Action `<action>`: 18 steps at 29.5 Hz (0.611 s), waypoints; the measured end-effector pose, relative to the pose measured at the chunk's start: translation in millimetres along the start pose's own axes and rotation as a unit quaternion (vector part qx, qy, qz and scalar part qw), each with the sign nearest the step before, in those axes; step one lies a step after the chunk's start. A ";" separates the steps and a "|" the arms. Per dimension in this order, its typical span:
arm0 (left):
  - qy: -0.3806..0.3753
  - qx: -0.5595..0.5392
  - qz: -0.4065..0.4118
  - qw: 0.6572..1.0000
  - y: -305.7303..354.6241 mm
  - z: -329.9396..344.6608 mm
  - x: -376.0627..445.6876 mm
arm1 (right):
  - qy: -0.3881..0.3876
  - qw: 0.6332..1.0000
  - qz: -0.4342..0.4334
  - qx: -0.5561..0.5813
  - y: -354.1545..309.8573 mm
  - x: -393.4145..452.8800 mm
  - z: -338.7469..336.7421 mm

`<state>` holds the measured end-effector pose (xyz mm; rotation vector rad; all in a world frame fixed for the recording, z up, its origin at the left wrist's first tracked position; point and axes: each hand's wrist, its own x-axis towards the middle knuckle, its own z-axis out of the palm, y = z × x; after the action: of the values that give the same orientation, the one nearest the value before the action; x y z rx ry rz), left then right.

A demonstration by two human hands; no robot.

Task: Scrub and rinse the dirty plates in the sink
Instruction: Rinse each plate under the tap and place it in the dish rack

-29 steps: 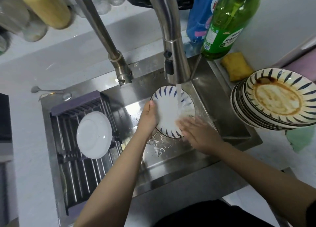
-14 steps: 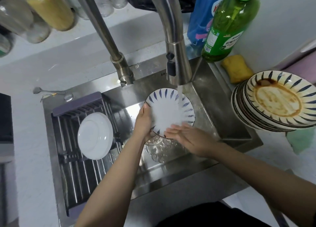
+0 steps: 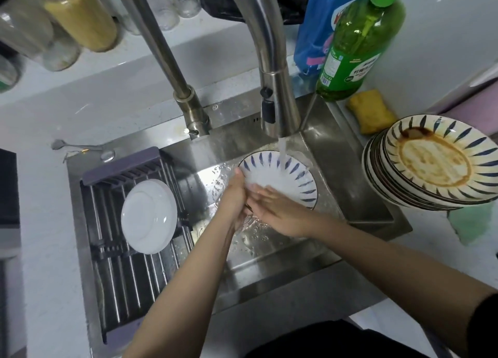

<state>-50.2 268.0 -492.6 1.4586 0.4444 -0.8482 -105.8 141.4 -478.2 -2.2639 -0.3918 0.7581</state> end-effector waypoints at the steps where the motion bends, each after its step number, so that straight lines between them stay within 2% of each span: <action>1: 0.021 -0.021 -0.003 1.000 -0.8 -3.6 4.3 | -0.020 0.999 -0.014 -0.035 6.9 -8.5 0.1; 3: 0.068 -0.036 -0.021 0.997 -1.8 -7.4 9.1 | 0.024 0.990 -0.043 -0.132 20.7 -23.6 2.9; 5: 0.085 -0.041 -0.049 0.994 -3.0 -3.2 6.2 | 0.148 0.965 -0.053 -0.211 28.2 -29.0 10.0; 8: 0.041 -0.090 -0.071 0.993 -0.9 7.8 -0.9 | 0.282 0.931 -0.032 -0.228 29.4 -26.4 19.8; 10: -0.031 -0.156 -0.054 0.986 6.5 18.6 -8.9 | 0.323 0.937 -0.009 -0.129 21.5 -25.9 13.6; 11: -0.045 -0.156 -0.033 0.986 6.7 23.5 -10.6 | 0.331 0.941 0.032 -0.056 14.9 -26.1 7.0; 12: -0.053 -0.127 -0.002 0.990 4.7 28.4 -10.4 | 0.333 0.939 0.085 0.015 10.1 -25.2 0.6; 13: -0.055 -0.047 0.041 0.997 0.0 31.4 -9.9 | 0.336 0.928 0.130 0.094 9.2 -20.2 -0.5; 15: -0.043 0.143 0.143 0.978 -10.8 43.4 -6.4 | 0.339 0.872 0.202 0.290 13.8 -12.3 -6.5; 18: 0.012 0.218 0.217 0.951 -12.2 48.9 5.7 | 0.318 0.774 0.213 0.505 14.6 -12.8 -15.7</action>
<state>-66.5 220.6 -499.9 1.8841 -0.0641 -0.5899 -105.3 116.7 -474.2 -1.3899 0.7342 0.2232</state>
